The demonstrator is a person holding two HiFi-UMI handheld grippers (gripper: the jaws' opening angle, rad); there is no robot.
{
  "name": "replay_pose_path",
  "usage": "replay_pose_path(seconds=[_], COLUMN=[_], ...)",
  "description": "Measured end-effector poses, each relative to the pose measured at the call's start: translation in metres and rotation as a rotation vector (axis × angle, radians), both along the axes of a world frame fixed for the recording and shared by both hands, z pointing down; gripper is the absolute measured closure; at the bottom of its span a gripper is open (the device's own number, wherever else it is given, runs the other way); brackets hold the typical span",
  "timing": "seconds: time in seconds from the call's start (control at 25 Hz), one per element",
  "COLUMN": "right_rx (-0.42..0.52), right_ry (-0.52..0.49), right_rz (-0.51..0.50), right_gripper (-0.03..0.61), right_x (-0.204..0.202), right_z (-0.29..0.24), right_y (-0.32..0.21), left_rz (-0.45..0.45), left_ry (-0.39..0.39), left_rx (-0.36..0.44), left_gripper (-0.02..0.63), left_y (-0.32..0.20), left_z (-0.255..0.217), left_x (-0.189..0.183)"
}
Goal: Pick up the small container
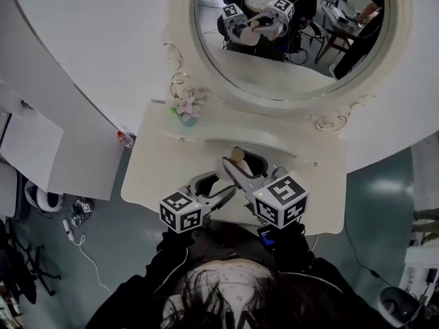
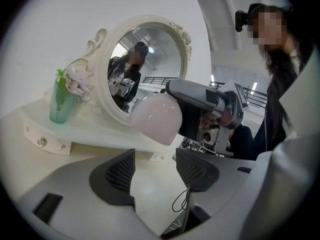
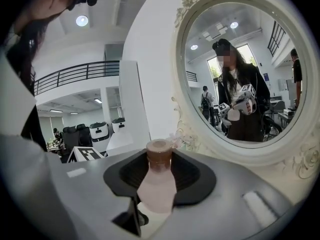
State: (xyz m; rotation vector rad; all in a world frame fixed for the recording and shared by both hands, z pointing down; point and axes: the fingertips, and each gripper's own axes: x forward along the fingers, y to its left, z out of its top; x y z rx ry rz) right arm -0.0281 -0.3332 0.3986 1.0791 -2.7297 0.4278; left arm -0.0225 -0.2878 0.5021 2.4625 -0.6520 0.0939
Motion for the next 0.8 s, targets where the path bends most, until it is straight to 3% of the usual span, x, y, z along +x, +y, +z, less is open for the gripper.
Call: replay_pose_path(seconds=[0.4,0.8], right_rx=[-0.015,-0.019], right_ry=[0.035,0.014], right_rz=[-0.007,0.02], right_gripper=[0.43,0.43], right_x=[-0.017,-0.036], right_z=[0.008,0.009], right_y=[0.036,0.071], left_rz=[0.049,0.075], left_ry=[0.018,-0.044], left_rx=[0.049,0.064], left_gripper=[0.376,0.376], left_y=[0.024,0.057], left_z=[-0.014,-0.013], left_x=[-0.002,-0.028])
